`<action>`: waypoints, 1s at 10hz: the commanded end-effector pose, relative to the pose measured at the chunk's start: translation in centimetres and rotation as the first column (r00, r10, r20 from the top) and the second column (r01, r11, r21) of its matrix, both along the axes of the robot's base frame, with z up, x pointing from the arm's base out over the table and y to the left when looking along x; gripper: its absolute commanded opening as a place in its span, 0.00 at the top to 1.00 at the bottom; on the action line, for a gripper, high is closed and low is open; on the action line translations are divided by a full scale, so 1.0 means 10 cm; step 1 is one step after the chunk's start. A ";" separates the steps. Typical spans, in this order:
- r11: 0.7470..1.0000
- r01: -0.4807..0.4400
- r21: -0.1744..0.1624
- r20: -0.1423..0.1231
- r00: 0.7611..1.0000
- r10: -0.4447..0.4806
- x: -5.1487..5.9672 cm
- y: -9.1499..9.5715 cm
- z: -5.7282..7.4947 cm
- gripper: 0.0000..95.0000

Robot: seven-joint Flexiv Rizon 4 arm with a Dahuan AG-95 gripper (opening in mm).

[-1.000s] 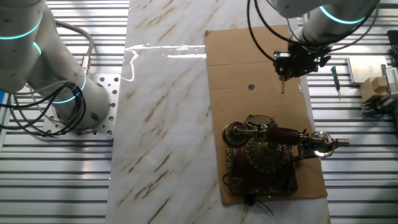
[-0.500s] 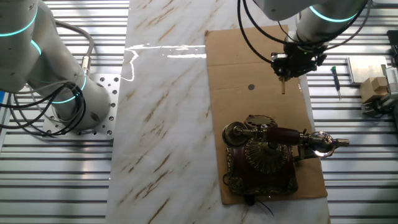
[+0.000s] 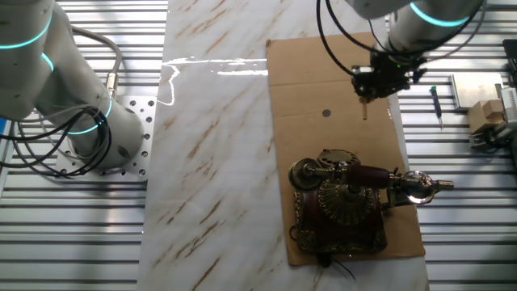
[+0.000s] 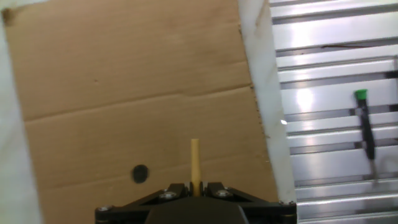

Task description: Dial a number on an old rotary phone

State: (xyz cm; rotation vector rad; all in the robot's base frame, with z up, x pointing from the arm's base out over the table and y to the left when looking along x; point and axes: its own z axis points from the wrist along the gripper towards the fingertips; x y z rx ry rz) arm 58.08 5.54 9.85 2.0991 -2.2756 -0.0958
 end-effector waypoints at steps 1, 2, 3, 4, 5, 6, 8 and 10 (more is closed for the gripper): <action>1.000 -0.017 0.007 0.000 1.000 0.017 -0.24 -0.12 0.08 1.00; 1.000 -0.018 0.004 -0.002 1.000 0.018 -0.29 -0.15 0.10 1.00; 1.000 -0.027 0.007 -0.004 1.000 0.027 -0.40 -0.19 0.13 1.00; 0.999 -0.036 0.006 -0.004 0.999 0.036 -0.48 -0.21 0.15 1.00; 0.999 -0.040 0.003 -0.003 0.999 0.040 -0.53 -0.22 0.15 1.00; 0.999 -0.036 0.003 -0.001 0.999 0.036 -0.55 -0.22 0.15 1.00; 1.000 -0.016 -0.018 0.016 1.000 0.016 -0.56 -0.23 0.14 1.00; 0.999 -0.033 -0.015 0.022 0.999 0.034 -0.56 -0.23 0.14 1.00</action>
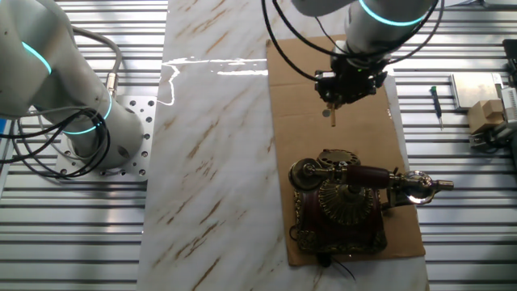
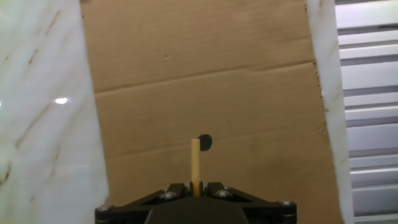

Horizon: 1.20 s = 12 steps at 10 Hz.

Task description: Dial a number on an old rotary phone

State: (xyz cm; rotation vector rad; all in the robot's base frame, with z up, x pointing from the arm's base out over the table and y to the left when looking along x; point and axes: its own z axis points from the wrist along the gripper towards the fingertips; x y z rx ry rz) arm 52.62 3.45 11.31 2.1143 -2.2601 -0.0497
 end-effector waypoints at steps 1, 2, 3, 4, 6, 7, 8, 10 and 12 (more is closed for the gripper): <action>1.000 -0.010 0.008 0.005 1.000 0.010 -0.01 -0.02 0.00 1.00; 1.000 0.016 0.011 0.006 1.000 -0.016 -0.01 -0.02 0.00 1.00; 1.000 0.010 0.013 0.007 1.000 -0.010 -0.01 -0.02 0.00 1.00; 1.000 -0.002 0.028 0.007 1.000 0.002 -0.02 -0.03 0.01 1.00; 0.999 -0.017 0.041 0.007 1.000 0.016 -0.07 -0.13 0.05 1.00; 0.998 -0.024 0.055 0.008 1.000 0.023 -0.09 -0.17 0.06 1.00; 0.997 -0.030 0.072 0.009 1.000 0.029 -0.13 -0.26 0.07 1.00; 0.995 -0.038 0.087 0.013 0.999 0.038 -0.18 -0.39 0.07 1.00; 0.994 -0.045 0.098 0.018 0.999 0.044 -0.21 -0.45 0.06 1.00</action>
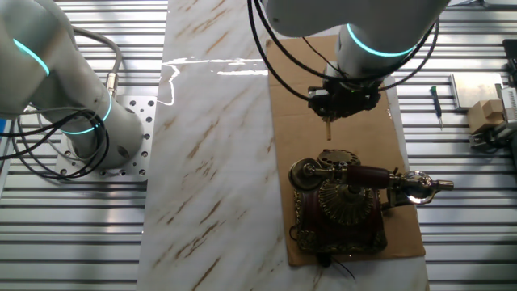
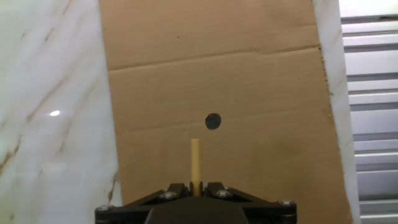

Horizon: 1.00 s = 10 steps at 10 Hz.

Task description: Dial a number on an old rotary phone

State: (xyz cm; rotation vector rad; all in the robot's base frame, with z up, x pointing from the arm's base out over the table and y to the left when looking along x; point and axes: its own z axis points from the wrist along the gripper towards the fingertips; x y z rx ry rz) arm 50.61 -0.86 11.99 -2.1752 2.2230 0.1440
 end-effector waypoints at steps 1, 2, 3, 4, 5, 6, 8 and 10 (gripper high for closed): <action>1.000 -0.011 0.016 0.011 1.000 0.011 -0.02 -0.07 -0.03 1.00; 1.000 -0.016 0.019 0.013 1.000 0.016 -0.02 -0.11 -0.06 1.00; 1.000 -0.021 0.016 0.014 1.000 0.021 -0.02 -0.12 -0.07 1.00; 1.000 -0.023 0.013 0.017 1.000 0.023 -0.02 -0.13 -0.07 1.00; 1.000 -0.029 0.009 0.022 0.999 0.028 -0.02 -0.13 -0.08 1.00; 1.000 -0.029 0.009 0.022 0.999 0.029 -0.02 -0.14 -0.08 1.00; 0.999 -0.037 0.007 0.022 0.999 0.037 -0.02 -0.14 -0.08 1.00; 0.998 -0.062 0.004 0.021 0.998 0.062 -0.03 -0.13 -0.06 1.00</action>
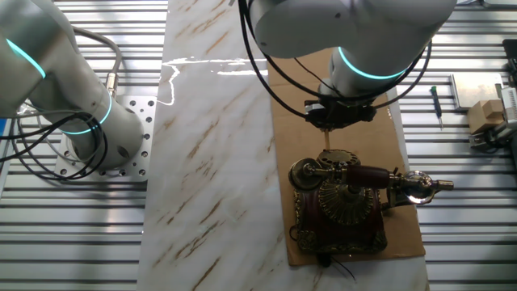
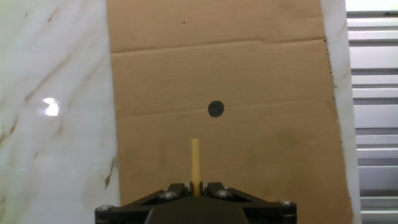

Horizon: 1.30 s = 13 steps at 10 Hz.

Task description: Dial a number on an old rotary phone

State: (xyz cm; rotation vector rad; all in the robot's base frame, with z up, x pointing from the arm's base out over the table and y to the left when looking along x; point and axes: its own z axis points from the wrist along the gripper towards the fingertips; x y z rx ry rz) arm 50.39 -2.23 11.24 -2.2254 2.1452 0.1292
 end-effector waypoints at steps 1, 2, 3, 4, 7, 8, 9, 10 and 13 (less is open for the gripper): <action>1.000 0.004 -0.006 -0.009 1.000 -0.004 -0.01 0.01 0.02 1.00; 1.000 0.031 -0.004 -0.016 0.999 -0.031 -0.01 0.01 0.02 1.00; 1.000 0.028 -0.012 -0.016 0.999 -0.028 -0.01 0.01 0.02 1.00; 0.998 0.043 -0.036 -0.014 0.999 -0.043 -0.01 0.01 0.02 1.00; 0.988 0.129 -0.080 -0.003 0.992 -0.130 -0.01 0.01 0.02 1.00; 0.987 0.136 -0.084 0.002 0.991 -0.136 -0.01 0.01 0.02 1.00; 0.987 0.139 -0.081 0.002 0.990 -0.139 -0.01 0.01 0.02 1.00; 0.990 0.125 -0.070 0.004 0.992 -0.125 0.07 -0.04 0.06 1.00; 0.995 0.081 -0.054 0.017 0.997 -0.080 0.21 -0.14 0.16 1.00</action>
